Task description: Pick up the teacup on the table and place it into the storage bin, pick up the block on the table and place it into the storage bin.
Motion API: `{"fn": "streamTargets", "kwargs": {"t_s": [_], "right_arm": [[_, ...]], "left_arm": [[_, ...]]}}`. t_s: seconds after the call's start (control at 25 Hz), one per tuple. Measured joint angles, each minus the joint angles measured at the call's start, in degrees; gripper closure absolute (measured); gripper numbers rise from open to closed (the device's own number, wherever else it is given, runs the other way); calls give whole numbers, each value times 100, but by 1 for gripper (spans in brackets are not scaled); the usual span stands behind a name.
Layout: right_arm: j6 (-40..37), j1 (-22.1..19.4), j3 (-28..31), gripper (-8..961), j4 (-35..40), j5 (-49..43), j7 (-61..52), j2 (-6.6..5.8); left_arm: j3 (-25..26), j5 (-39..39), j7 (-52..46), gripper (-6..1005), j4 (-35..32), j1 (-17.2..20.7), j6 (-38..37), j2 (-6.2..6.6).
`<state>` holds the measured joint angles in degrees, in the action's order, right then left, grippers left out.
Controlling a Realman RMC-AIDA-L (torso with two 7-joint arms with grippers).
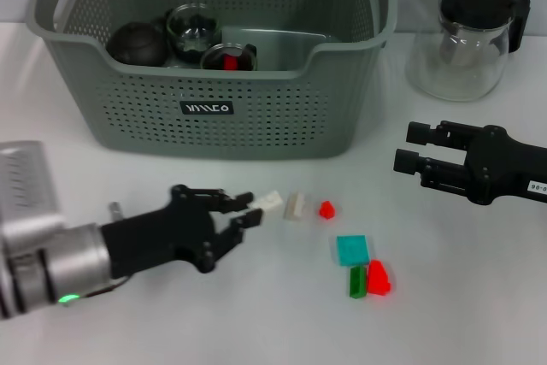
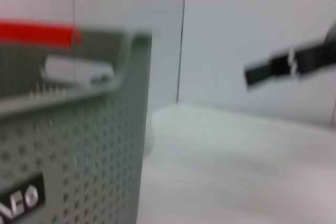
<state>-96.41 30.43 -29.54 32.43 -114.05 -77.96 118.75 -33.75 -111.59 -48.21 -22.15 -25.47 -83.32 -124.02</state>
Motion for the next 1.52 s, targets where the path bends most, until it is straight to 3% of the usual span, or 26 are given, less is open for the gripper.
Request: {"fn": "streamTargets", "kwargs": {"t_s": [0.2,0.32,0.4,0.52,0.6,0.72,0.84,1.0,1.12,1.24,1.4,1.52], "right_arm": [[0,6,1,316,0,4,0,-2],[28,6,1,316,0,6,-1,-2],[45,6,1,316,0,6,0,-2],[49,9,2,316,0,7,1,-2],[49,18,1,316,0,7,3,6],[52,22,1,316,0,5,2,14],[41,22,-12,316,0,4,0,16],[10,-13,-2,315,0,5,-1,11],[2,-29,1,315,0,6,0,10],[1,-36,-2,315,0,6,3,12],[0,-33,-25,315,0,6,4,24],[-7,-27,-43,315,0,6,7,26]], "left_arm": [[243,33,-810,797,-718,322,-1107,131],[947,273,-1383,791,-975,254,-1922,225],[1287,427,-2118,788,-1177,77,-2039,300],[1398,493,-3610,782,-1551,-429,-1660,486],[1268,444,-4280,778,-1631,-848,-1175,678],[790,307,-5130,773,-1685,-1487,-298,941],[183,52,-5812,767,-1835,-1852,451,1085],[-551,-467,-6724,759,-2232,-2066,1455,1072],[-1009,-763,-7135,754,-2545,-2066,2094,937],[-1037,-720,-7128,724,-2693,-2006,2147,845],[-997,-544,-7127,622,-2854,-1845,2086,829],[-826,22,-6912,545,-2950,-1550,1578,830]]}}
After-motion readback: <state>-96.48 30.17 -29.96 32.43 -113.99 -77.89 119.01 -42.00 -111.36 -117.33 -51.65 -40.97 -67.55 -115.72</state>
